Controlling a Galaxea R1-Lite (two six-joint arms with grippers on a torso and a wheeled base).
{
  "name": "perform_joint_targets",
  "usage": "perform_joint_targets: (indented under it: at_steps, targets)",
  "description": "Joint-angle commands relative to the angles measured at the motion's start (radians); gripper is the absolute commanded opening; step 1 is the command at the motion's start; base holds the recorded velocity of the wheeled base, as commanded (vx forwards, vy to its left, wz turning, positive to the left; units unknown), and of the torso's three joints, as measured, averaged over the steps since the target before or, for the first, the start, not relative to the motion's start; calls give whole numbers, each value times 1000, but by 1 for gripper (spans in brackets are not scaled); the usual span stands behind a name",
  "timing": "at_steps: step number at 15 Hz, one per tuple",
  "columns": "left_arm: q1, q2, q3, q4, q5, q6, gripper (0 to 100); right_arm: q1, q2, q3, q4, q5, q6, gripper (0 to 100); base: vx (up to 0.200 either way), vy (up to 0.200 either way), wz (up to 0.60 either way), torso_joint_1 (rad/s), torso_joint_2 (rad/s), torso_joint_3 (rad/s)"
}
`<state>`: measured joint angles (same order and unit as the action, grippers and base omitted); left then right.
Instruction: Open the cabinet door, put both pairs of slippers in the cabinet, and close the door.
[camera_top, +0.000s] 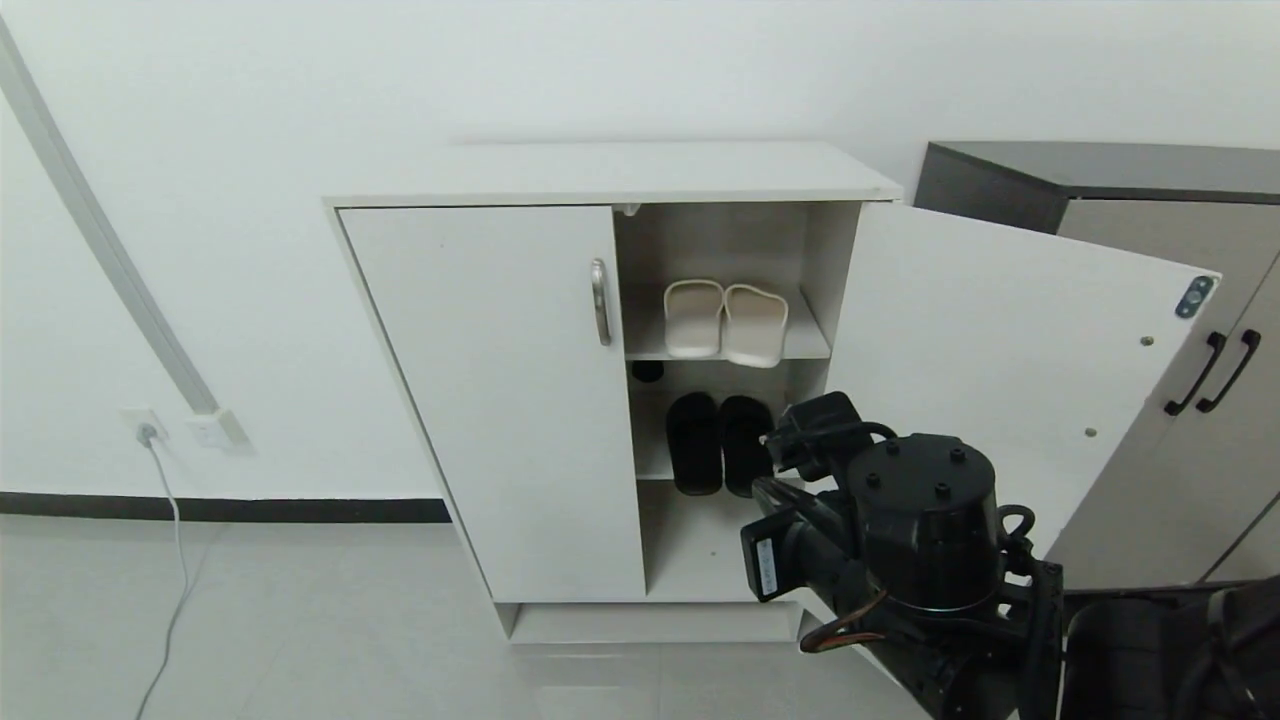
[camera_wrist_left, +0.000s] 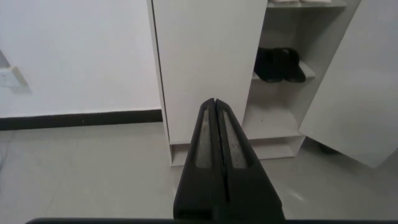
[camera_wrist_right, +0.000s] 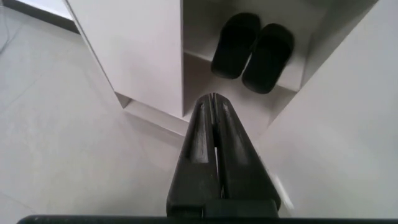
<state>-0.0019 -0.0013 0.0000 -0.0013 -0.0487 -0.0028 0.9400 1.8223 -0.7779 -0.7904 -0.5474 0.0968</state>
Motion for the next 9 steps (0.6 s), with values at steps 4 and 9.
perform_joint_targets:
  at_steps: [4, 9]
  targets:
    - [0, 1, 0, 0, 0, 0, 0, 0, -2, 2, -1, 0, 0, 0, 0, 0, 0, 116, -460, -350]
    - [0, 1, 0, 0, 0, 0, 0, 2, -2, 0, -1, 0, 1, 0, 0, 0, 0, 142, -474, -325]
